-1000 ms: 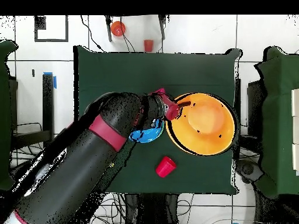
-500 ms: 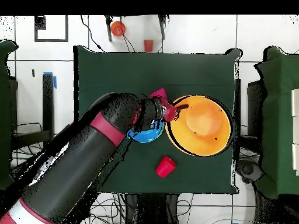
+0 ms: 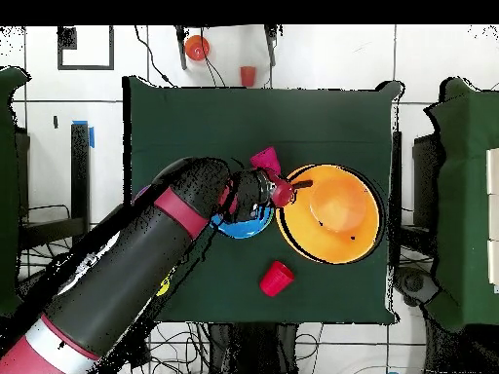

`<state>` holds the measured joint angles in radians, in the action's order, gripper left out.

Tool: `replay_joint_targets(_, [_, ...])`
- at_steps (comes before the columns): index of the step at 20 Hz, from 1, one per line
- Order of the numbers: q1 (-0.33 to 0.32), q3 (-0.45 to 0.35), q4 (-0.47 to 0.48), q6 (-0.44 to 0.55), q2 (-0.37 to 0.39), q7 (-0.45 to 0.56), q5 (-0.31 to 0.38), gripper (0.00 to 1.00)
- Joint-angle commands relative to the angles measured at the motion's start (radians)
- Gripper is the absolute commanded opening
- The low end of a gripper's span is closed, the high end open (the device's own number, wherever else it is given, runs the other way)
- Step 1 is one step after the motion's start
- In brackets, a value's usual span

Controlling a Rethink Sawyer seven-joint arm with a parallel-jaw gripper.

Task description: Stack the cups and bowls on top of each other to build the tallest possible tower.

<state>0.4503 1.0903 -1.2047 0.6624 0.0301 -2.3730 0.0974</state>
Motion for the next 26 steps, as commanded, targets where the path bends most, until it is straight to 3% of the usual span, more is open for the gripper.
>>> replay_joint_targets(1, [0.015, -0.154, -0.049, 0.05, -0.036, -0.136, -0.03, 0.0])
replay_joint_targets(10, [-0.006, -0.157, -0.029, 0.069, -0.012, -0.084, -0.027, 0.0])
replay_joint_targets(26, [0.001, -0.15, -0.02, 0.059, -0.028, -0.109, -0.031, 0.0])
